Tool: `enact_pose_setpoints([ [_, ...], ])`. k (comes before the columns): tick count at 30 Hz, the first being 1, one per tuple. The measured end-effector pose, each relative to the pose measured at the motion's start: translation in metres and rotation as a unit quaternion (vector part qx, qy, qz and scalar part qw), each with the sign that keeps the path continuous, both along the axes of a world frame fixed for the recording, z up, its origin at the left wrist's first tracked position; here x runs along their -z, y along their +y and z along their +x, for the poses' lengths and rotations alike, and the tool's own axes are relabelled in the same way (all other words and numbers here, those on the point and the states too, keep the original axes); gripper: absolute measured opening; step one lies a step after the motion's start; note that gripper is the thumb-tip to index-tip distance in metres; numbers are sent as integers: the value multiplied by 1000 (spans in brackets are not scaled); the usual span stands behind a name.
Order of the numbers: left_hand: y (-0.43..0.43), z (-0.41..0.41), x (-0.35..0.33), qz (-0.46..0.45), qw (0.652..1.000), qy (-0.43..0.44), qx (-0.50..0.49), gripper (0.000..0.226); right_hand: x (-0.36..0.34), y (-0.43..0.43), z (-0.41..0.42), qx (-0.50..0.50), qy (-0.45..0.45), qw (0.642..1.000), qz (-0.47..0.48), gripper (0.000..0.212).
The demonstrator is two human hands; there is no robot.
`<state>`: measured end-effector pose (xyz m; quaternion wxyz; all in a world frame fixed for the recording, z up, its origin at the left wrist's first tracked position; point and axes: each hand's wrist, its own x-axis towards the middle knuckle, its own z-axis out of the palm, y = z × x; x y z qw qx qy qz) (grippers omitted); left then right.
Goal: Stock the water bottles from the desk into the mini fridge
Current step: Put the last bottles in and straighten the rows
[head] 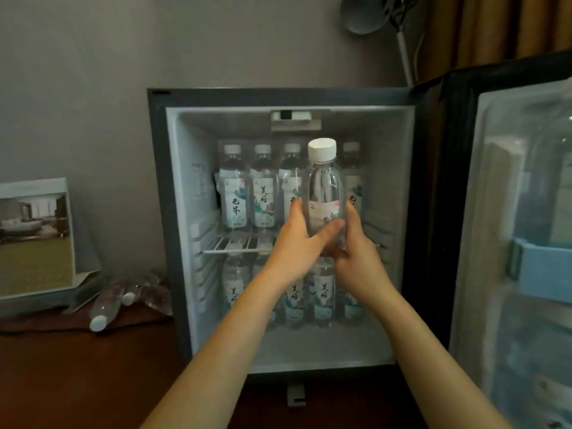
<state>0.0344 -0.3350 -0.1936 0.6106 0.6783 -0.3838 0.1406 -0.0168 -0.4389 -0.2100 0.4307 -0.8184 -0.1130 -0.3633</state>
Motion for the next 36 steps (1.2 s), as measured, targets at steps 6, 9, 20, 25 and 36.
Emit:
enact_pose_setpoints([
  [6, -25, 26, -24, 13, 1000, 19, -15, 50, -25, -24, 29, -6, 39, 999, 6, 91],
  [9, -35, 39, -27, 55, 998, 23, -34, 48, -24, -34, 41, -9, 49, 999, 22, 89],
  [20, -47, 62, -13, 89, 987, -15, -130, 51, -4, -42, 70, -31, 29, 996, 77, 65],
  [25, -46, 60, -15, 99, 984, 2, -151, 57, 3, -44, 69, -31, 33, 998, 51, 76],
  [36, -47, 54, -11, 107, 980, -26, -168, 46, 15, -37, 68, 9, -6, 999, 49, 82],
])
